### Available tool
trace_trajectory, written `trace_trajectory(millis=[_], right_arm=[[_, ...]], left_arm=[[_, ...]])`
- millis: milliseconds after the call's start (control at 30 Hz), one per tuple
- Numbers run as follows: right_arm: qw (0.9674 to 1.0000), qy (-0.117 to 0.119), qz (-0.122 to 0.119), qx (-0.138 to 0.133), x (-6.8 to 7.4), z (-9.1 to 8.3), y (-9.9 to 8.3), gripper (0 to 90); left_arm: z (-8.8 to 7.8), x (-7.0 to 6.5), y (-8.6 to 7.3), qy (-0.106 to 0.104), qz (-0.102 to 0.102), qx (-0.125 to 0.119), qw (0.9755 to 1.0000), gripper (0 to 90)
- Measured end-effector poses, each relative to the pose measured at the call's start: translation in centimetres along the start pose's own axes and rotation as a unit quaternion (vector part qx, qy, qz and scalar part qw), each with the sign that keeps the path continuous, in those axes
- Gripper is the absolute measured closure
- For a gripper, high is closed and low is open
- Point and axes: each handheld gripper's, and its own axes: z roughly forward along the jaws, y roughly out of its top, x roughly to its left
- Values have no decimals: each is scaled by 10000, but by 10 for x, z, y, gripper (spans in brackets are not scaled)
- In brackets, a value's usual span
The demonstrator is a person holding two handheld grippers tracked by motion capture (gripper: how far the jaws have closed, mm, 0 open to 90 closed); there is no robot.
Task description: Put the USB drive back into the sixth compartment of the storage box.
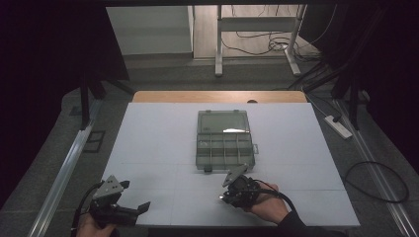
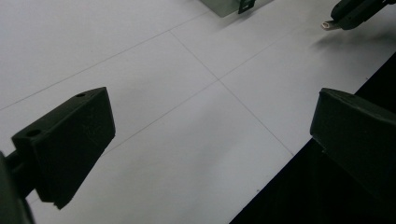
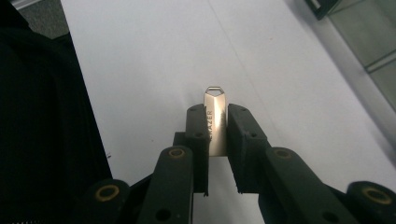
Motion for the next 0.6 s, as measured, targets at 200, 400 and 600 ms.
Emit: trace_trajectory(millis=[200, 400, 600], right_arm=[[9999, -21, 84, -113, -4, -6, 2, 784], [9996, -53, 159, -247, -10, -11, 5, 784], [9991, -19, 280, -318, -15, -13, 8, 784]], left_arm=[[0, 0, 0, -4, -7, 9, 10000, 0], [0, 0, 0, 0, -2, 23, 10000, 0], [0, 0, 0, 7, 0, 26, 10000, 0]])
